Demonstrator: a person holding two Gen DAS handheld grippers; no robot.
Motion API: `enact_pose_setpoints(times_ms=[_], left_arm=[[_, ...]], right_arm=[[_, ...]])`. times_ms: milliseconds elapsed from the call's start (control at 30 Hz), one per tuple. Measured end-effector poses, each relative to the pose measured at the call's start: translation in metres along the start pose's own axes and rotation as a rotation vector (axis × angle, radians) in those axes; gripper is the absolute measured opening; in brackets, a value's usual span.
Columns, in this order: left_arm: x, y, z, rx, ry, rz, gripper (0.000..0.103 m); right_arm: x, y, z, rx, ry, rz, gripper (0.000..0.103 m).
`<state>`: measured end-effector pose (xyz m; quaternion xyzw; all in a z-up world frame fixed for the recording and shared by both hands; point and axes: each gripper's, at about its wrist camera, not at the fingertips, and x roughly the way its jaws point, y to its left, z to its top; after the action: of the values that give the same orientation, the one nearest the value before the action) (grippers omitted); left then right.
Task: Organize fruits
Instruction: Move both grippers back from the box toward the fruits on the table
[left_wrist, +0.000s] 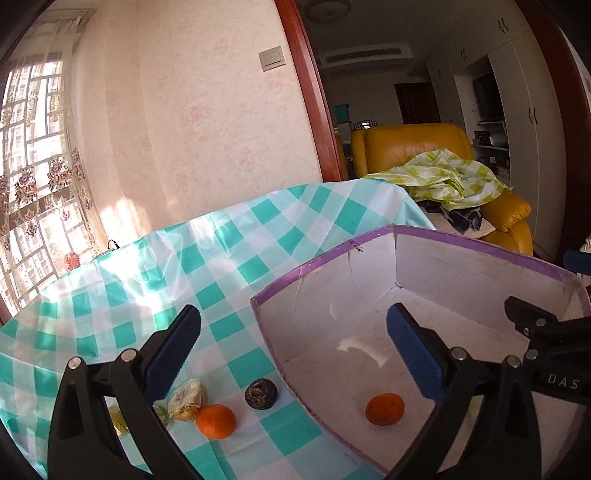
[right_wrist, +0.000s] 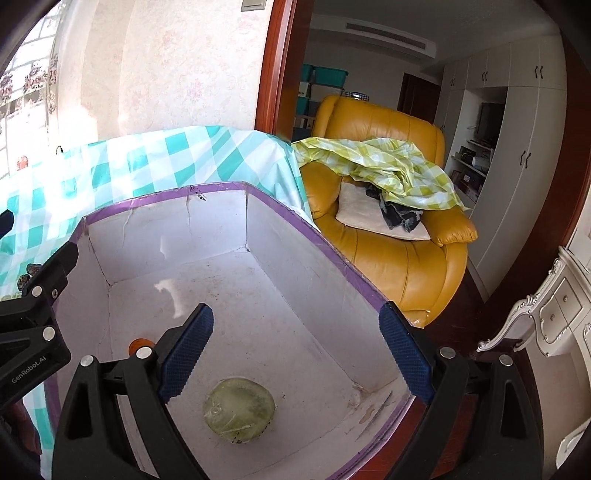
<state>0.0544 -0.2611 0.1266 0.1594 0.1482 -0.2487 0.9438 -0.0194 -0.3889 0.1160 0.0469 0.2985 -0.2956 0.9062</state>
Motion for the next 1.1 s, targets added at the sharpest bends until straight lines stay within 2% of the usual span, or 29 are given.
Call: enact_pose_setpoints(times_ms=[100,267,367,433,667,767,833,933,1000,1100], left_arm=[[-0.014,0.012,-0.007,-0.037,-0.034,0.031,0.101],[-0.041,0.030,-0.022,-0.085,-0.049,0.063,0.101],[-0.057,0.042,-0.033,-0.128,-0.035,0.089,0.101],[-0.068,0.052,-0.042,-0.167,-0.017,0.066,0.101],[-0.107,0.090,-0.093,-0.297,0.100,0.103,0.101],[-0.126,0.112,-0.120,-0.356,0.166,0.144,0.093],[-0.142,0.125,-0.139,-0.390,0.203,0.162,0.093],[-0.163,0.137,-0.169,-0.415,0.286,0.198,0.090],[-0.176,0.147,-0.191,-0.455,0.349,0.202,0.081],[-0.196,0.162,-0.217,-0.518,0.416,0.226,0.076]], right_arm=[[-0.022,-0.011,-0.001,0.085,-0.098,0.106,0.088],[-0.063,-0.004,-0.005,0.104,-0.275,0.196,0.088],[-0.081,0.012,-0.012,0.082,-0.329,0.230,0.088],[-0.090,0.023,-0.017,0.069,-0.346,0.255,0.088],[-0.104,0.074,-0.049,-0.033,-0.292,0.440,0.088],[-0.108,0.099,-0.067,-0.102,-0.246,0.510,0.088],[-0.112,0.115,-0.081,-0.162,-0.230,0.547,0.088],[-0.110,0.137,-0.094,-0.230,-0.180,0.562,0.088],[-0.105,0.148,-0.101,-0.258,-0.131,0.584,0.088],[-0.101,0.161,-0.109,-0.305,-0.098,0.577,0.088]])
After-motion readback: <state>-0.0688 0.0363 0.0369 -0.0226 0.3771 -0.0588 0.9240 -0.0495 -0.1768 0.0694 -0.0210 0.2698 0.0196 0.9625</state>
